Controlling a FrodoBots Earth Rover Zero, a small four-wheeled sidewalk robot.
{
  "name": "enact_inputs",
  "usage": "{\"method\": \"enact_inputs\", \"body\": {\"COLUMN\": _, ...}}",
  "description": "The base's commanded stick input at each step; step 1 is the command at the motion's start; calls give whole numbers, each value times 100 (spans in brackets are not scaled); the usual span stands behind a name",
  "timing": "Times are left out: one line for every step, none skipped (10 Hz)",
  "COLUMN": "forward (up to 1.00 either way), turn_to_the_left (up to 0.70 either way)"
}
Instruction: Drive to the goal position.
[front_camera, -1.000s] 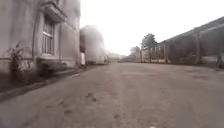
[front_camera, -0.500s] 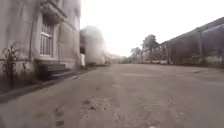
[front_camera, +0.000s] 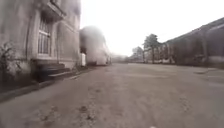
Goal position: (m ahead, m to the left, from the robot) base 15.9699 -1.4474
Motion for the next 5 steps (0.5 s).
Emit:
{"method": "enact_inputs", "body": {"forward": 50, "turn_to_the_left": 0}}
{"method": "enact_inputs", "body": {"forward": 50, "turn_to_the_left": 0}}
{"method": "enact_inputs", "body": {"forward": 50, "turn_to_the_left": 0}}
{"method": "enact_inputs", "body": {"forward": 50, "turn_to_the_left": 0}}
{"method": "enact_inputs", "body": {"forward": 50, "turn_to_the_left": 0}}
